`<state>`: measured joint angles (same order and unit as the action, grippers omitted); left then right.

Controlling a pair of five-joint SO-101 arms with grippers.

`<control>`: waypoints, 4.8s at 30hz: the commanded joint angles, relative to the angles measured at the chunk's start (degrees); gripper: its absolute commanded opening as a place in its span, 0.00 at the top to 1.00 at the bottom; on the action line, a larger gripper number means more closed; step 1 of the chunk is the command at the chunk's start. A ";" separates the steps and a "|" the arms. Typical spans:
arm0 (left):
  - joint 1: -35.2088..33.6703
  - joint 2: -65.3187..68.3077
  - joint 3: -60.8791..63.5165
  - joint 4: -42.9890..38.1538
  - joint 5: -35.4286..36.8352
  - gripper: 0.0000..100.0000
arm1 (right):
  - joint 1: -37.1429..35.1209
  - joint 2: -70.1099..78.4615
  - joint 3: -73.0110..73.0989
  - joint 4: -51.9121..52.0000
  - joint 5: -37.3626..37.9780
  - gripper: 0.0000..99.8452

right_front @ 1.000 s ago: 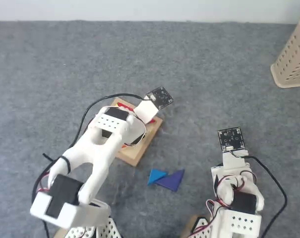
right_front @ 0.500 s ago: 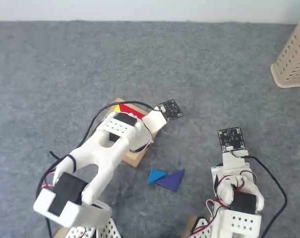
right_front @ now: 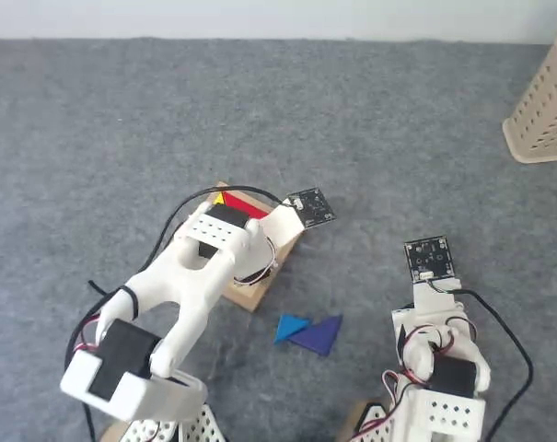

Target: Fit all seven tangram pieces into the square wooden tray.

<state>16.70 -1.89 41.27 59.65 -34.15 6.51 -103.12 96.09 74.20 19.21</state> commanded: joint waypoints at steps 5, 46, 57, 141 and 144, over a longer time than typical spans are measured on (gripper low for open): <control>-0.35 -0.88 -2.33 0.97 -0.53 0.98 | 0.66 -0.84 0.35 -0.75 0.62 0.99; 2.20 -0.88 -4.18 4.75 0.88 0.98 | 0.66 -0.84 0.35 -0.75 0.62 0.99; 1.67 -0.88 -3.82 6.24 -0.88 0.89 | 0.66 -0.84 0.35 -0.75 0.62 0.99; 5.98 -5.54 5.41 -19.78 30.86 0.99 | 0.66 -0.84 0.35 -0.75 0.62 0.99; 7.47 -5.54 5.23 -18.02 28.40 0.99 | 0.66 -0.84 0.35 -0.75 0.62 0.99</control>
<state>22.15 -4.88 46.90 39.52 -2.95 6.51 -103.12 96.09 74.20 19.21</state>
